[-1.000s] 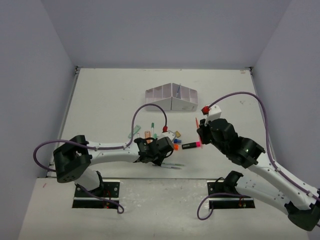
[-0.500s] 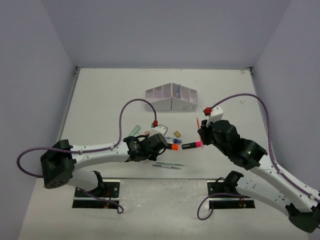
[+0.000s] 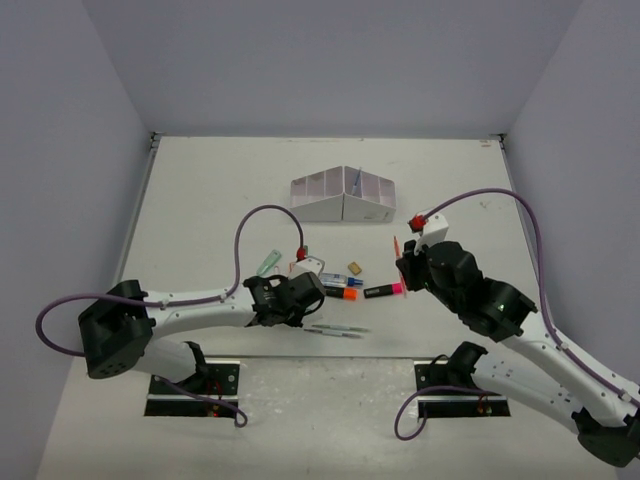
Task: Sort the stationery into containers
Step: Close the pen cap on the pen.
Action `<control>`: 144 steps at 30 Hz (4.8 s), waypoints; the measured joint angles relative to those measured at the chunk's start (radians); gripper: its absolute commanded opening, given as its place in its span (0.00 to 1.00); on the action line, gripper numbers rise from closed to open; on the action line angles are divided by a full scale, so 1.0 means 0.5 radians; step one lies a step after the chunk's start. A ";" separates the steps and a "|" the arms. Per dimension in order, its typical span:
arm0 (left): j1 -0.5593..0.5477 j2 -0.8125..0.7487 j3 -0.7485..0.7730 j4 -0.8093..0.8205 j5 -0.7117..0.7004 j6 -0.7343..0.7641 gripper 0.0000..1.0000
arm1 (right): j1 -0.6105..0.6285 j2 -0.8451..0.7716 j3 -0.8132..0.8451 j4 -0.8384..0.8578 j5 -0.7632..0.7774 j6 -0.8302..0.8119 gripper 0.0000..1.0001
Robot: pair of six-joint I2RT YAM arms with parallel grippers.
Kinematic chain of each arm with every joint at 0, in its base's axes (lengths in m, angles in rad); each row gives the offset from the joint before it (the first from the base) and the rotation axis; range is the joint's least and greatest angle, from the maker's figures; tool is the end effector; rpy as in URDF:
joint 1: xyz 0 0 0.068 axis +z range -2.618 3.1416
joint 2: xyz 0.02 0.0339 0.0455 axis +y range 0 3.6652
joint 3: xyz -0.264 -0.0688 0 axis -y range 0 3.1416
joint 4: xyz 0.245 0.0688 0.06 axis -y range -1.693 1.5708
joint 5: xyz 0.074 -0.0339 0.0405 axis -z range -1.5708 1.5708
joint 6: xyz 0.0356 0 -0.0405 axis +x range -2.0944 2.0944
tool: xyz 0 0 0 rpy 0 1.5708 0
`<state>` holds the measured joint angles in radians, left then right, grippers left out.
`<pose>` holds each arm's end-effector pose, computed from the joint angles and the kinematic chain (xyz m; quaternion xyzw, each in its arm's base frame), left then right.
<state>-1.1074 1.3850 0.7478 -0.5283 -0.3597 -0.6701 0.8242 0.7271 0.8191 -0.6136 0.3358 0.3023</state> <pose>0.1212 -0.2146 0.1768 0.1739 0.9486 -0.0433 0.2608 0.1136 0.1054 0.3176 -0.1393 0.8461 0.1414 0.4948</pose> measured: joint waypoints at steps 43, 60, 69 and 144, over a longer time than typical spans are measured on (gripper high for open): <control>0.015 0.168 -0.053 0.168 0.109 0.003 0.00 | 0.000 0.011 -0.013 0.000 -0.077 -0.015 0.00; 0.010 -0.436 0.376 0.165 -0.134 -0.025 0.00 | 0.000 -0.179 -0.266 0.309 -0.345 0.181 0.00; 0.017 -1.133 -0.091 1.414 -0.144 -0.033 0.00 | 0.002 -0.303 -0.811 1.376 -1.244 0.492 0.00; 0.023 -0.883 -0.356 2.492 0.690 0.175 0.00 | 0.145 -0.229 -0.411 1.354 -1.278 0.443 0.00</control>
<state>-1.0957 0.9436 0.5697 0.7177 -0.0148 -0.5827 0.8967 0.6128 0.6137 0.0632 -0.3030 0.5236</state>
